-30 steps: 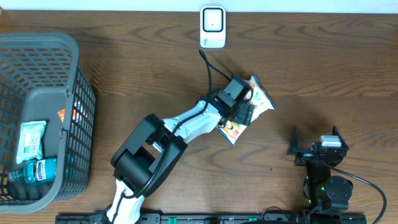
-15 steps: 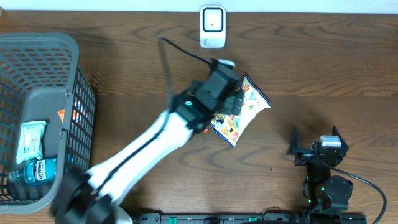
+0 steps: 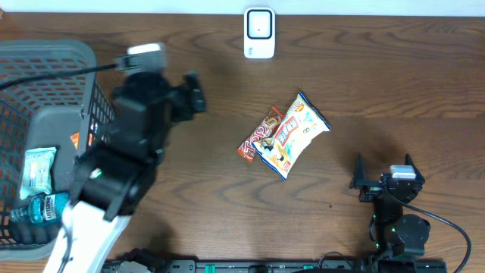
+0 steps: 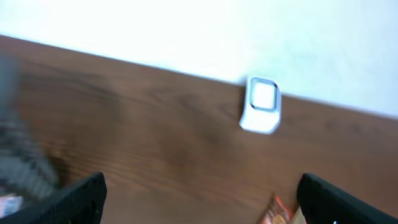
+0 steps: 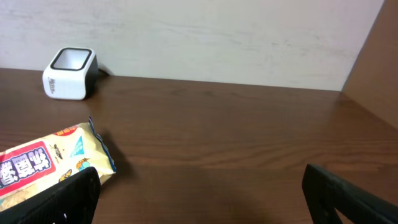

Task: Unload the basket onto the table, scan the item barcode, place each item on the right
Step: 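Release the snack bag beside the chocolate bar and retract the left arm, then reach the left gripper down into the basket toward the mint-green packet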

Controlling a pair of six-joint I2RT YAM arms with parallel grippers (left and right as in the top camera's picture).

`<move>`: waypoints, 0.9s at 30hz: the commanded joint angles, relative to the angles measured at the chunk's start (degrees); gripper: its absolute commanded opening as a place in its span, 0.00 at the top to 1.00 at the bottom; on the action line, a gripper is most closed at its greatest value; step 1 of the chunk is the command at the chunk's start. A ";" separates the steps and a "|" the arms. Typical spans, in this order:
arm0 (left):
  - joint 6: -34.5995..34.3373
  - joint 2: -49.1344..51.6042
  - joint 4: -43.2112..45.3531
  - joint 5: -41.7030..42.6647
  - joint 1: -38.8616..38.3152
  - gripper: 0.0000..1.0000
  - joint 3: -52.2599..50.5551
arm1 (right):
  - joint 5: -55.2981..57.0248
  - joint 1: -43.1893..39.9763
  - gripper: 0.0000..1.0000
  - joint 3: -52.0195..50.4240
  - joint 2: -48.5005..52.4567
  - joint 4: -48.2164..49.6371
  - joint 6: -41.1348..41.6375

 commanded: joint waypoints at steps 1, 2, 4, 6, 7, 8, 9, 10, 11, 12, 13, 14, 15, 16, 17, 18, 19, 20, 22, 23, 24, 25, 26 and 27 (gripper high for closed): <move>0.59 -3.28 -0.57 -0.76 4.20 0.02 0.20 | 0.07 0.46 0.01 -0.04 -0.24 -0.24 -0.52; 0.59 -3.96 -0.57 -0.76 4.96 0.02 0.20 | 0.09 0.46 0.01 -0.04 -0.24 -0.24 -0.52; 0.59 -5.31 -0.57 -0.76 6.62 0.02 0.20 | 0.07 0.46 0.01 -0.04 -0.24 -0.24 -0.52; 0.59 -6.34 -0.55 -0.76 8.02 0.02 0.20 | 0.09 0.46 0.01 -0.04 -0.24 -0.24 -0.52; 0.57 -6.82 -0.52 -0.79 8.74 0.02 0.20 | 0.09 0.46 0.01 -0.04 -0.24 -0.24 -0.52; 0.57 -7.28 -0.50 -0.79 9.46 0.02 0.20 | 0.09 0.46 0.01 -0.04 -0.24 -0.24 -0.52; 0.57 -7.65 -0.46 -0.79 10.08 0.02 0.20 | 0.07 0.46 0.01 -0.04 -0.24 -0.24 -0.52; 0.57 -8.09 -0.33 -0.79 10.82 0.02 0.20 | 0.09 0.46 0.01 -0.04 -0.24 -0.24 -0.52; 0.57 -8.44 -0.24 -0.79 11.43 0.02 0.22 | 0.07 0.46 0.01 -0.04 -0.24 -0.24 -0.52; 0.57 -8.76 -0.13 -0.81 12.26 0.03 0.31 | 0.07 0.46 0.01 -0.04 -0.24 -0.24 -0.52; 0.57 -9.03 -0.11 -0.81 13.00 0.02 0.48 | 0.09 0.46 0.01 -0.04 -0.24 -0.24 -0.52; 0.57 -9.25 -0.11 -0.81 13.86 0.02 0.70 | 0.09 0.46 0.01 -0.04 -0.24 -0.24 -0.52; 0.57 -9.35 -0.11 -0.81 14.75 0.02 0.87 | 0.07 0.46 0.01 -0.04 -0.24 -0.24 -0.52; 0.57 -9.46 -0.13 -0.81 15.80 0.02 1.11 | 0.09 0.46 0.01 -0.04 -0.24 -0.24 -0.52; 0.57 -9.55 -0.11 -0.81 16.76 0.02 1.22 | 0.09 0.46 0.01 -0.04 -0.24 -0.24 -0.52; 0.55 -9.70 -0.11 -0.81 18.69 0.02 1.33 | 0.07 0.46 0.01 -0.04 -0.24 -0.24 -0.52; 0.52 -9.77 -0.11 -0.81 19.82 0.02 1.40 | 0.09 0.46 0.01 -0.04 -0.24 -0.24 -0.52; 0.52 -9.77 -0.13 -0.81 20.79 0.02 1.44 | 0.09 0.46 0.01 -0.04 -0.24 -0.24 -0.52; 0.35 -9.77 -0.13 -0.81 22.77 0.02 1.44 | 0.09 0.46 0.01 -0.04 -0.24 -0.24 -0.52; 0.09 -9.77 -0.13 -0.81 23.82 0.02 1.44 | 0.09 0.46 0.01 -0.04 -0.24 -0.24 -0.52; -0.39 -9.77 -0.13 -0.81 24.74 0.02 1.44 | 0.09 0.46 0.01 -0.04 -0.24 -0.24 -0.52; -0.92 -9.77 -0.11 -0.81 25.64 0.02 1.44 | 0.09 0.46 0.01 -0.04 -0.24 -0.24 -0.52; -1.51 -9.79 -0.11 -0.81 26.69 0.02 1.44 | 0.07 0.46 0.01 -0.04 -0.24 -0.24 -0.52; -1.99 -9.81 -0.11 -0.81 27.80 0.02 1.51 | 0.09 0.46 0.01 -0.04 -0.24 -0.24 -0.52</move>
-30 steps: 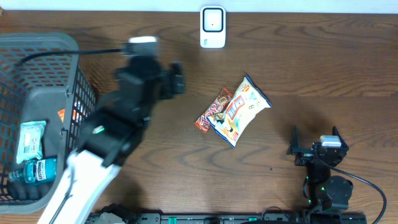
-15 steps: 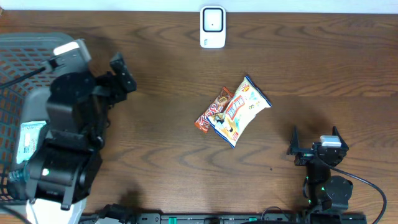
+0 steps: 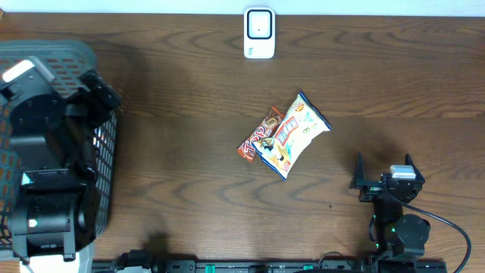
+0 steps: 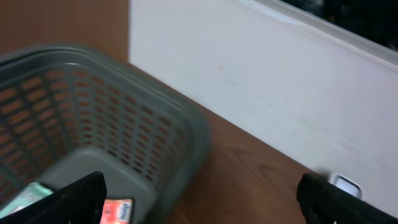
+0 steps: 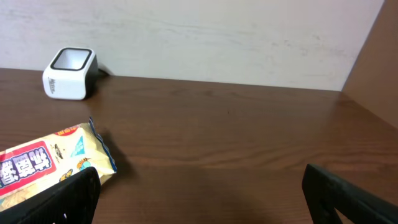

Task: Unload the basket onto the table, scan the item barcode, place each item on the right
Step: 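Reach the left gripper down into the basket toward the mint-green packet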

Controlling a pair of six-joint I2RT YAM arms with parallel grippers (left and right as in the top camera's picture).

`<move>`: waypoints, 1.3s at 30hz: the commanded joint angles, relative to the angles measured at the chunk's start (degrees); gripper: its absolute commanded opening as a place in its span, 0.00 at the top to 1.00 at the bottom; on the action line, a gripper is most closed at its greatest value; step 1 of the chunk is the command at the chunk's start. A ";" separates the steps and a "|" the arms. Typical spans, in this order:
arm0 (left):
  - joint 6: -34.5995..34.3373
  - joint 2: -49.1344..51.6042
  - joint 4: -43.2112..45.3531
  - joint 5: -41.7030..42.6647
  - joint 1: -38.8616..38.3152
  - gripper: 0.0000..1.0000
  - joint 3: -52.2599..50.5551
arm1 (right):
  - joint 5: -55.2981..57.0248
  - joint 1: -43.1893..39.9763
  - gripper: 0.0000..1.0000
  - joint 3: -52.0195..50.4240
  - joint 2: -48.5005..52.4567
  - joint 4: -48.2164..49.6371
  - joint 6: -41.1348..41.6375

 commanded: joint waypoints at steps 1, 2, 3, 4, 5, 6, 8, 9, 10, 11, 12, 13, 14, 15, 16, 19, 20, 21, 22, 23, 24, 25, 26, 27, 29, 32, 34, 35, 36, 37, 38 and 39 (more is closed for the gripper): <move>-1.86 -0.52 0.24 -0.81 3.96 0.02 1.57 | 0.09 0.46 0.01 -0.04 -0.24 -0.24 -0.52; -1.84 -0.50 0.24 -0.81 5.81 0.02 1.88 | 0.09 0.46 0.01 -0.04 -0.24 -0.24 -0.52; -1.84 -0.50 0.24 -0.81 6.82 0.02 2.05 | 0.09 0.46 0.01 -0.04 -0.24 -0.22 -0.52; -1.84 -0.50 0.22 -0.81 7.82 0.02 2.27 | 0.07 0.46 0.01 -0.04 -0.24 -0.24 -0.52; -1.84 -0.50 0.22 -0.81 8.66 0.02 2.49 | 0.09 0.46 0.01 -0.04 -0.24 -0.24 -0.52; -1.84 -0.50 0.22 -0.81 9.77 0.02 2.73 | 0.09 0.46 0.01 -0.04 -0.24 -0.24 -0.52; -1.84 -0.50 0.22 -0.81 11.89 0.02 3.19 | 0.07 0.46 0.01 -0.04 -0.24 -0.24 -0.52; -1.84 -0.50 0.22 -0.81 12.85 0.02 3.43 | 0.09 0.46 0.01 -0.04 -0.24 -0.24 -0.52; -1.84 -0.50 0.20 -0.81 13.99 0.02 3.63 | 0.09 0.46 0.01 -0.04 -0.24 -0.24 -0.52; -1.84 -0.50 0.20 -0.81 15.34 0.02 3.76 | 0.09 0.46 0.01 -0.04 -0.24 -0.24 -0.52; -1.84 -0.50 0.20 -0.81 16.46 0.02 3.76 | 0.07 0.46 0.01 -0.04 -0.24 -0.24 -0.52; -1.81 -0.48 0.17 -0.81 17.57 0.02 3.76 | 0.09 0.46 0.01 -0.04 -0.24 -0.24 -0.52; -1.84 -0.42 0.00 -0.81 18.78 0.02 3.76 | 0.07 0.46 0.01 -0.04 -0.24 -0.24 -0.52; -1.81 -0.35 -0.28 -0.81 20.09 0.02 3.76 | 0.09 0.46 0.01 -0.04 -0.24 -0.24 -0.52; -1.81 -0.33 -0.74 -0.81 21.11 0.02 3.76 | 0.07 0.46 0.01 -0.04 -0.24 -0.24 -0.52; -1.81 0.24 -2.45 -0.79 24.76 0.02 3.76 | 0.09 0.46 0.01 -0.04 -0.24 -0.24 -0.52; -1.81 0.52 -2.89 -0.79 25.75 0.02 3.76 | 0.09 0.46 0.01 -0.04 -0.24 -0.24 -0.52; -1.84 0.87 -3.30 -0.79 26.80 0.02 3.76 | 0.07 0.46 0.01 -0.04 -0.24 -0.24 -0.52; -1.84 1.33 -3.52 -0.76 27.85 0.02 3.76 | 0.07 0.46 0.01 -0.04 -0.24 -0.24 -0.52; -1.84 1.73 -3.74 -0.76 28.52 0.02 3.76 | 0.09 0.46 0.01 -0.04 -0.24 -0.24 -0.52; -1.84 2.14 -4.04 -0.76 29.11 0.02 3.76 | 0.09 0.46 0.01 -0.04 -0.24 -0.24 -0.52; -1.84 2.75 -4.48 -0.76 29.88 0.02 3.76 | 0.09 0.46 0.01 -0.04 -0.24 -0.24 -0.52; -1.84 3.26 -4.83 -0.76 30.42 0.02 3.76 | 0.07 0.46 0.01 -0.04 -0.24 -0.24 -0.52; -1.86 3.91 -5.29 -0.74 30.95 0.02 3.76 | 0.09 0.46 0.01 -0.04 -0.24 -0.24 -0.52; -1.86 5.07 -6.05 -0.74 31.56 0.02 3.76 | 0.07 0.46 0.01 -0.04 -0.24 -0.24 -0.52; -1.86 6.64 -7.13 -0.74 32.06 0.02 3.76 | 0.09 0.46 0.01 -0.04 -0.24 -0.24 -0.52; -1.84 7.30 -7.34 -0.74 32.06 0.02 3.76 | 0.09 0.46 0.01 -0.04 -0.24 -0.24 -0.52; -1.84 7.56 -7.39 -0.74 32.06 0.02 3.76 | 0.09 0.46 0.01 -0.04 -0.24 -0.24 -0.52; -1.84 7.65 -7.39 -0.74 32.06 0.02 3.76 | 0.09 0.46 0.01 -0.04 -0.24 -0.24 -0.52; -1.84 7.67 -7.30 -0.74 32.06 0.02 3.76 | 0.07 0.46 0.01 -0.04 -0.24 -0.24 -0.52; -1.84 7.65 -7.21 -0.76 32.11 0.02 3.76 | 0.07 0.46 0.01 -0.04 -0.24 -0.24 -0.52; -1.84 7.63 -7.02 -0.76 32.33 0.02 3.76 | 0.09 0.46 0.01 -0.04 -0.24 -0.24 -0.52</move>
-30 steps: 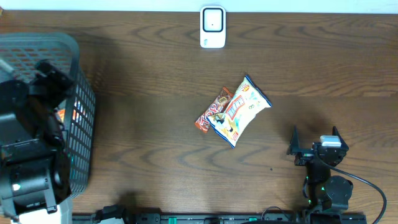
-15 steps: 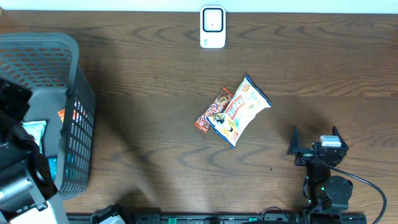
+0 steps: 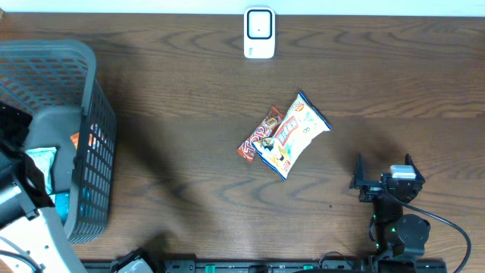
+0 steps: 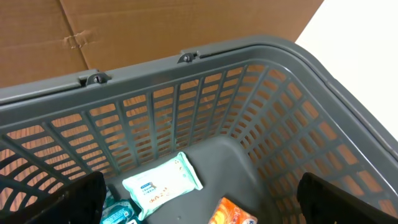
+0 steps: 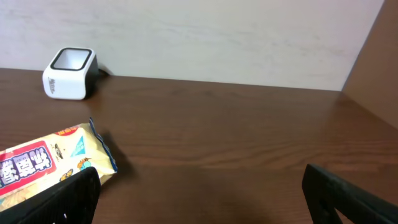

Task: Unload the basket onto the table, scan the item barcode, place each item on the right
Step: 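Reach the left gripper down into the basket toward the mint-green packet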

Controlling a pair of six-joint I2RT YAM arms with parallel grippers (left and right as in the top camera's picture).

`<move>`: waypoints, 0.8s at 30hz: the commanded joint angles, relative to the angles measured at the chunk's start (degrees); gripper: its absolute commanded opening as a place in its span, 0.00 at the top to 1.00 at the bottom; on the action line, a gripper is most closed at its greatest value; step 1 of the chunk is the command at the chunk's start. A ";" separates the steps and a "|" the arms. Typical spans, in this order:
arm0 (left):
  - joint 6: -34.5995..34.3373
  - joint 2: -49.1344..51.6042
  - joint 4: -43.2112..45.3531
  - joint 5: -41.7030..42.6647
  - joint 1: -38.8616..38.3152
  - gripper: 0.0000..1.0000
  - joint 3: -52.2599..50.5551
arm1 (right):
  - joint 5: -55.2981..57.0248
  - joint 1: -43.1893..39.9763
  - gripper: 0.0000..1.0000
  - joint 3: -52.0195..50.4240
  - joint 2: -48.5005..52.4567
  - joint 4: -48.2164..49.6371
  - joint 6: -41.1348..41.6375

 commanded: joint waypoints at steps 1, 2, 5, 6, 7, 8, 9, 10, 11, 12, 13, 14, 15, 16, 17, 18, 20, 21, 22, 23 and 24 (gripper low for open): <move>-0.52 -0.33 0.48 -0.79 0.92 0.02 1.46 | 0.07 0.46 0.01 -0.04 -0.24 -0.24 -0.52; -0.52 -0.31 0.48 -0.76 1.31 0.02 1.46 | 0.09 0.46 0.01 -0.04 -0.24 -0.24 -0.52; -0.52 0.00 0.48 -0.76 3.06 0.02 1.46 | 0.09 0.46 0.01 -0.04 -0.24 -0.24 -0.52; -0.52 0.24 0.48 -0.76 3.54 0.02 1.46 | 0.07 0.46 0.01 -0.04 -0.24 -0.24 -0.52; -0.50 0.46 0.48 -0.76 3.98 0.02 1.46 | 0.09 0.46 0.01 -0.04 -0.24 -0.24 -0.52; -0.50 0.90 0.48 -0.76 4.55 0.02 1.46 | 0.09 0.46 0.01 -0.04 -0.24 -0.24 -0.52; -0.50 1.29 0.48 -0.74 4.85 0.02 1.46 | 0.07 0.46 0.01 -0.04 -0.24 -0.24 -0.52; -0.50 1.75 0.50 -0.76 5.11 0.02 1.46 | 0.09 0.46 0.01 -0.04 -0.24 -0.24 -0.52; -0.50 2.40 0.48 -0.76 5.33 0.02 1.46 | 0.09 0.46 0.01 -0.04 -0.24 -0.24 -0.52; -0.50 3.17 0.46 -0.74 5.51 0.02 1.46 | 0.09 0.46 0.01 -0.04 -0.24 -0.24 -0.52; -0.44 3.85 0.42 -0.74 5.51 0.02 1.46 | 0.09 0.46 0.01 -0.04 -0.24 -0.24 -0.52; -0.28 4.76 0.17 -0.72 5.49 0.02 1.46 | 0.09 0.46 0.01 -0.04 -0.24 -0.24 -0.52; -0.31 5.70 -0.20 -0.72 5.49 0.02 1.46 | 0.09 0.46 0.01 -0.04 -0.24 -0.24 -0.52; -0.31 6.67 -0.46 -0.72 5.51 0.02 1.46 | 0.09 0.46 0.01 -0.04 -0.24 -0.24 -0.52; -0.31 7.89 -0.66 -0.72 5.51 0.02 1.46 | 0.09 0.46 0.01 -0.04 -0.24 -0.24 -0.52; -0.28 8.94 -0.92 -0.72 5.51 0.02 1.46 | 0.09 0.46 0.01 -0.04 -0.24 -0.24 -0.52; -0.28 11.58 -2.01 0.31 5.49 0.02 1.46 | 0.09 0.46 0.01 -0.04 -0.24 -0.24 -0.52; -0.31 13.03 -2.62 1.31 5.51 0.02 1.46 | 0.09 0.46 0.01 -0.04 -0.24 -0.24 -0.52; -0.33 14.34 -3.10 2.03 5.51 0.02 1.46 | 0.07 0.46 0.01 -0.04 -0.24 -0.24 -0.52; -0.35 15.87 -3.67 3.04 5.51 0.02 1.44 | 0.07 0.46 0.01 -0.04 -0.24 -0.24 -0.52; -0.35 17.11 -4.24 3.72 5.51 0.02 1.44 | 0.09 0.46 0.01 -0.04 -0.24 -0.24 -0.52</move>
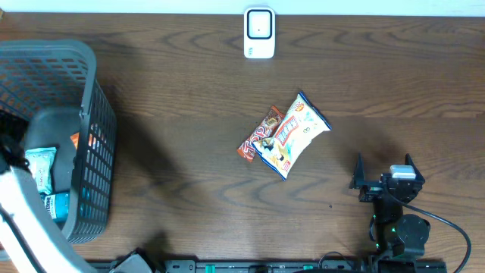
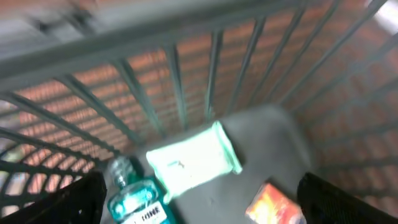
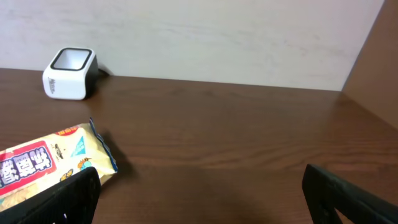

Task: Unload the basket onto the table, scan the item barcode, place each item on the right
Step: 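Reach the left gripper down into the basket toward the mint-green packet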

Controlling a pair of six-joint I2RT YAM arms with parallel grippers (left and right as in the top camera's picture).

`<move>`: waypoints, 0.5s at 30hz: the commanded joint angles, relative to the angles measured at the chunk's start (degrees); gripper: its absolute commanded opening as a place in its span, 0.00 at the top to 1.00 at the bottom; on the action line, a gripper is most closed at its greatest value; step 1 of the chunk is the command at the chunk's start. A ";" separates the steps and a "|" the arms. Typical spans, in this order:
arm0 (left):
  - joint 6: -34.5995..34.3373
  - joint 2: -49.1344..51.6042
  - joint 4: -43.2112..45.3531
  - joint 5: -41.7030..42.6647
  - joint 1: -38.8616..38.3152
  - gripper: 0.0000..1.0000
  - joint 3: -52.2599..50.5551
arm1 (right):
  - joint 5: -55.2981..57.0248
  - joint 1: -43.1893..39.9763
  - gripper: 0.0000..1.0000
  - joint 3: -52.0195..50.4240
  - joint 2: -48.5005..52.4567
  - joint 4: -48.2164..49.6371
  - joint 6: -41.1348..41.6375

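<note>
My left gripper [image 2: 199, 214] is open over the inside of the grey basket [image 2: 186, 68], and the view is blurred. Below its fingers lie a pale green wipes pack [image 2: 193, 163], a blue bottle [image 2: 138, 200] and an orange packet [image 2: 277, 202]. Nothing is between the fingers. The white scanner [image 1: 259, 32] stands at the table's far edge. My right gripper [image 1: 383, 167] rests open at the front right, holding nothing. In the overhead view only the white left arm [image 1: 19, 227] shows at the left edge.
A yellow-white snack bag [image 1: 294, 135] and a red snack bar [image 1: 259, 134] lie together mid-table. The right wrist view shows the same bag [image 3: 50, 165] and the scanner [image 3: 69, 73] against a white wall. The basket [image 1: 91, 98] takes up the table's left end.
My left gripper has come closer to the items on the basket floor; the wipes pack and bottle look larger and blurred. The right arm and the snacks have not moved.
My left arm was over the table right of the basket, facing the scanner. Then it was above the basket's right wall, then at the basket's left side looking down inside. Now it is nearer the wipes, bottle and orange packet. It stayed open throughout.
</note>
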 commanded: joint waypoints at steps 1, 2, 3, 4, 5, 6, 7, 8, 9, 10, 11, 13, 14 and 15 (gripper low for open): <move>-0.39 4.61 -1.86 2.91 0.31 0.02 1.33 | 0.07 0.46 0.01 -0.04 -0.24 -0.26 -0.52; -0.55 5.86 -2.64 2.95 0.31 0.02 1.33 | 0.09 0.46 0.01 -0.04 -0.24 -0.26 -0.52; -0.55 6.99 -3.13 2.97 0.31 0.02 1.33 | 0.09 0.46 0.01 -0.04 -0.24 -0.26 -0.52; -0.85 8.44 -3.67 2.95 0.31 0.02 1.33 | 0.09 0.46 0.01 -0.04 -0.24 -0.26 -0.52; -1.73 9.79 -4.17 2.95 0.31 0.02 1.33 | 0.09 0.46 0.01 -0.04 -0.24 -0.26 -0.52; -2.73 11.15 -4.68 2.95 0.31 0.02 1.33 | 0.09 0.46 0.01 -0.04 -0.24 -0.26 -0.52; -3.52 12.35 -5.07 2.99 0.35 0.02 1.33 | 0.07 0.46 0.01 -0.04 -0.24 -0.26 -0.52; -3.78 13.66 -5.42 2.99 0.35 0.02 1.33 | 0.07 0.46 0.01 -0.04 -0.24 -0.26 -0.52; -3.69 14.67 -5.60 2.95 0.35 0.02 1.25 | 0.07 0.46 0.01 -0.04 -0.24 -0.26 -0.52; -2.47 15.74 -5.51 2.93 0.35 0.02 1.05 | 0.09 0.46 0.01 -0.04 -0.24 -0.26 -0.52; -0.66 16.63 -5.25 2.86 0.35 0.02 0.83 | 0.09 0.46 0.01 -0.04 -0.24 -0.26 -0.52; 3.89 18.95 -5.03 2.49 0.35 0.02 0.66 | 0.07 0.46 0.01 -0.04 -0.24 -0.26 -0.52; 5.84 20.13 -5.03 2.49 0.37 0.02 0.59 | 0.09 0.46 0.01 -0.04 -0.24 -0.26 -0.52; 7.37 21.14 -5.01 2.49 0.42 0.02 0.57 | 0.09 0.46 0.01 -0.04 -0.24 -0.26 -0.52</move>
